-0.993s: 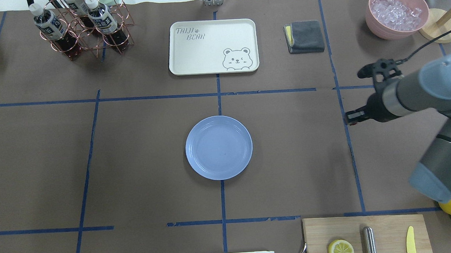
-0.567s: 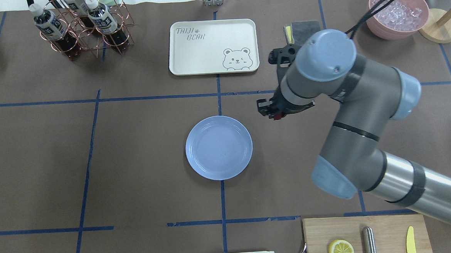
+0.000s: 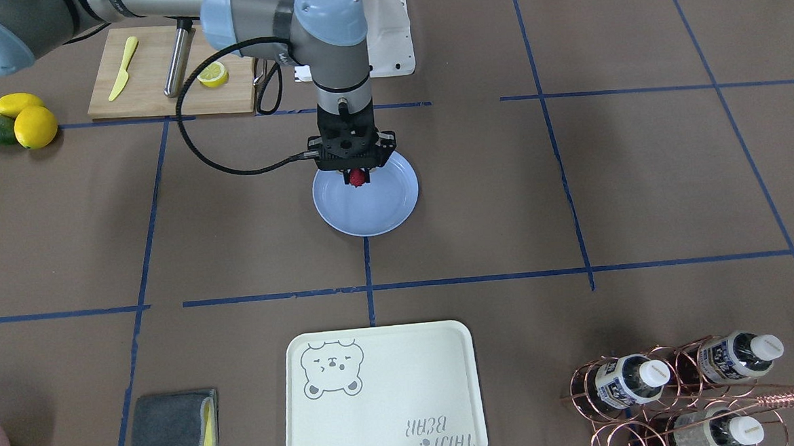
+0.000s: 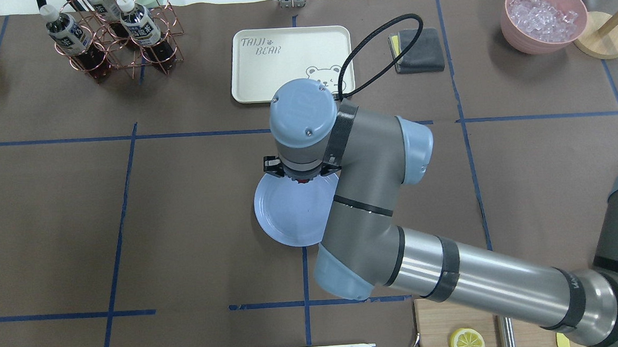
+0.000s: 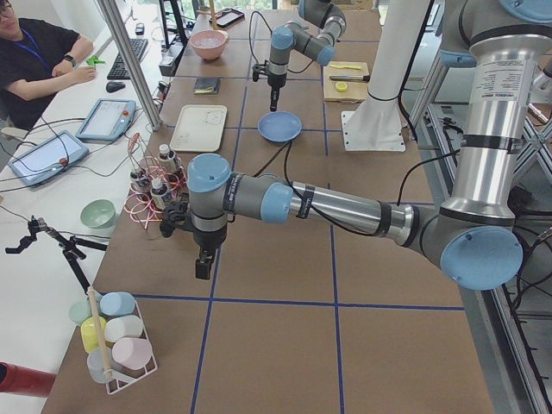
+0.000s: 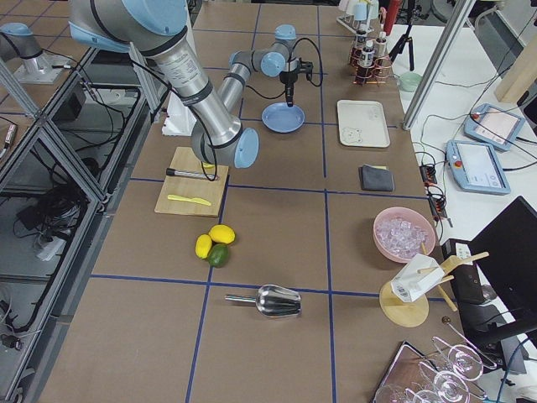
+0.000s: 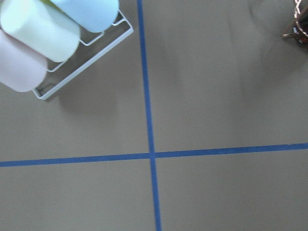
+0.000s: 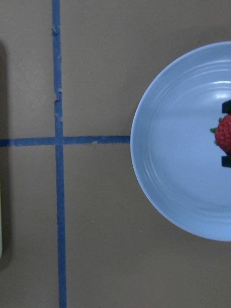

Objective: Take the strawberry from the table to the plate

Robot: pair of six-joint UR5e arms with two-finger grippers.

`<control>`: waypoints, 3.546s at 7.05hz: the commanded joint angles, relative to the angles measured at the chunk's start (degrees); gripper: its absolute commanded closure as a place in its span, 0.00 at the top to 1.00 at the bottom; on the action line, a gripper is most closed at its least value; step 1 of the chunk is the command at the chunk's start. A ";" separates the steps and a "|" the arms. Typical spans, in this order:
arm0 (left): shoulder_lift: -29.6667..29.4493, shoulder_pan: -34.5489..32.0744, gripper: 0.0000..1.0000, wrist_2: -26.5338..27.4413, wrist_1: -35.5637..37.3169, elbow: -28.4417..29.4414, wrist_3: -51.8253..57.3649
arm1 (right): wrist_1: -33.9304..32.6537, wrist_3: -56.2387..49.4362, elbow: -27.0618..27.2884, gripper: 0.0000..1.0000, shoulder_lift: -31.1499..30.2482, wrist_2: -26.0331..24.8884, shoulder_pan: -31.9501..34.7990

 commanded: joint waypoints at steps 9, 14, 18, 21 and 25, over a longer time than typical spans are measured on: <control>0.47 -0.46 1.00 0.05 0.41 0.38 0.97 | 7.16 2.64 -7.59 0.48 -0.85 -4.62 -4.47; 2.39 -0.55 1.00 -0.03 0.41 0.38 4.02 | 0.10 -5.55 2.99 1.00 -3.56 -3.58 1.38; 8.45 -2.74 1.00 -0.65 1.11 -1.97 6.86 | -4.00 -50.29 14.48 1.00 -23.82 17.66 32.36; 6.98 -2.66 1.00 -0.91 7.79 -3.92 6.86 | -3.21 -73.27 13.59 1.00 -42.80 21.84 46.99; 6.89 -2.49 1.00 -2.23 4.38 -3.40 6.95 | -3.12 -77.42 12.71 1.00 -53.83 25.52 61.52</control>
